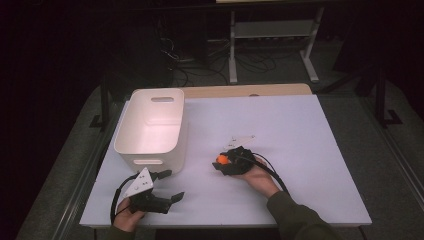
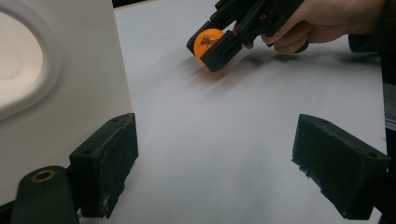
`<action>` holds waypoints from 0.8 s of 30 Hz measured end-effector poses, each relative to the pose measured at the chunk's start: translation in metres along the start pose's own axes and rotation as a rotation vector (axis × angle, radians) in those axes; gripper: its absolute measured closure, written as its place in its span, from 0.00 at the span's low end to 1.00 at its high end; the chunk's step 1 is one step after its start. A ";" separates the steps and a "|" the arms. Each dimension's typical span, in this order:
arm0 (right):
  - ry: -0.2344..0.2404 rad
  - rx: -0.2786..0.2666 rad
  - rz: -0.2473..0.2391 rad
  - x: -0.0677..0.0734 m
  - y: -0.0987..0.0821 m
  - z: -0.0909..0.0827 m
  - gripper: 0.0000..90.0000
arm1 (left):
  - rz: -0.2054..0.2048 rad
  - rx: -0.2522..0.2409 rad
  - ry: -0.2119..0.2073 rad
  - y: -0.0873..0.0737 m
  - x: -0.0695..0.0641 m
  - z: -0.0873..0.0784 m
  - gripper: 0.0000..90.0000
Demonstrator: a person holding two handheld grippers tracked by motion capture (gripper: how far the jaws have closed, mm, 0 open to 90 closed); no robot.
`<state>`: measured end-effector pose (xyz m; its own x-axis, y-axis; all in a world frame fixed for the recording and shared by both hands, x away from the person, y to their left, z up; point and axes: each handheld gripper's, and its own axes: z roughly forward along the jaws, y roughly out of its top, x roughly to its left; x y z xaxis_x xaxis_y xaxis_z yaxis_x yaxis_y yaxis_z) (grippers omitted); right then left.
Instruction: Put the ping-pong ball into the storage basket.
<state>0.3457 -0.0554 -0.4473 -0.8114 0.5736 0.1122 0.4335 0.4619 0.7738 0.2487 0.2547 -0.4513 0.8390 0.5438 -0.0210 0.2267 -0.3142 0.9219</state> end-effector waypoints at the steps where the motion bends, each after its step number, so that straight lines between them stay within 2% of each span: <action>1: 0.003 0.002 -0.002 0.001 0.001 0.000 0.55 | 0.000 0.000 0.000 0.000 0.000 0.000 0.16; 15: 0.036 -0.005 -0.023 0.007 0.006 -0.003 0.55 | -0.001 0.001 -0.003 0.000 0.000 0.000 0.16; 24: 0.062 -0.007 -0.042 0.016 0.010 -0.004 0.55 | 0.000 0.001 -0.003 0.000 0.000 0.000 0.16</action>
<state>0.3361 -0.0442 -0.4356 -0.8515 0.5109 0.1180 0.3961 0.4793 0.7832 0.2488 0.2547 -0.4513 0.8406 0.5412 -0.0218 0.2268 -0.3152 0.9215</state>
